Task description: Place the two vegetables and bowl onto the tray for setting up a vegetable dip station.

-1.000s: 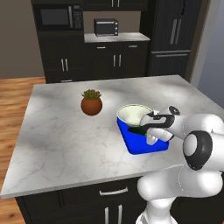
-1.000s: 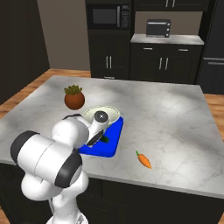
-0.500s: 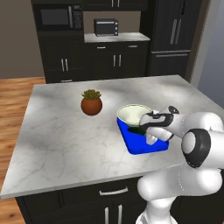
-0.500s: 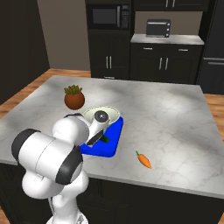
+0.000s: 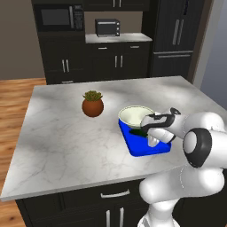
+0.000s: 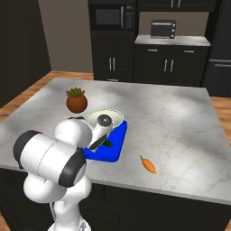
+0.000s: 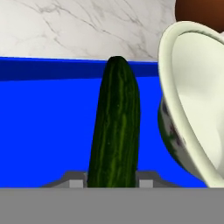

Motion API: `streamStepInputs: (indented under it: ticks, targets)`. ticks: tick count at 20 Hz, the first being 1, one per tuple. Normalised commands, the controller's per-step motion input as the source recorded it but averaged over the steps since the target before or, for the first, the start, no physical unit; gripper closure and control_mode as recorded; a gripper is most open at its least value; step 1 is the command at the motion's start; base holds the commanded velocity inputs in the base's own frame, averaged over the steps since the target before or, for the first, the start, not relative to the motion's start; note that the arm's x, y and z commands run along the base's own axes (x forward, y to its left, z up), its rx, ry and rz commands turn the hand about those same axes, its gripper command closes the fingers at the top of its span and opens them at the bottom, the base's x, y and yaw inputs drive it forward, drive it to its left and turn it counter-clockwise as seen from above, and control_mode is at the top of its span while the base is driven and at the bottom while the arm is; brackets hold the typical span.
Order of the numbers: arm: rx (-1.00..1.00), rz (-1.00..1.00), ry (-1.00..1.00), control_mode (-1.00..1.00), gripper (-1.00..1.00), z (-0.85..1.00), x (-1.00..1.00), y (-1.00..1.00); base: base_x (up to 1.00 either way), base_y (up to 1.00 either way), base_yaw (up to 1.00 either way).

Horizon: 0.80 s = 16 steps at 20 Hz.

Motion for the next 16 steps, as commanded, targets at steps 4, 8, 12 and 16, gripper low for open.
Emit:
streamStepInputs:
  ticks: [4, 8, 12, 16]
  targets:
    - [0.0, 0.0, 0.0, -1.0, -1.0, 0.0, 0.0, 0.0, 0.0, 0.0, 0.0]
    - [0.0, 0.0, 0.0, -1.0, -1.0, 0.0, 0.0, 0.0, 0.0, 0.0, 0.0]
    - [0.0, 0.0, 0.0, -1.0, -1.0, 0.0, 0.0, 0.0, 0.0, 0.0, 0.0]
    - [0.0, 0.0, 0.0, -1.0, -1.0, 0.01, -0.09, -0.06, 0.0, 0.0, 0.0]
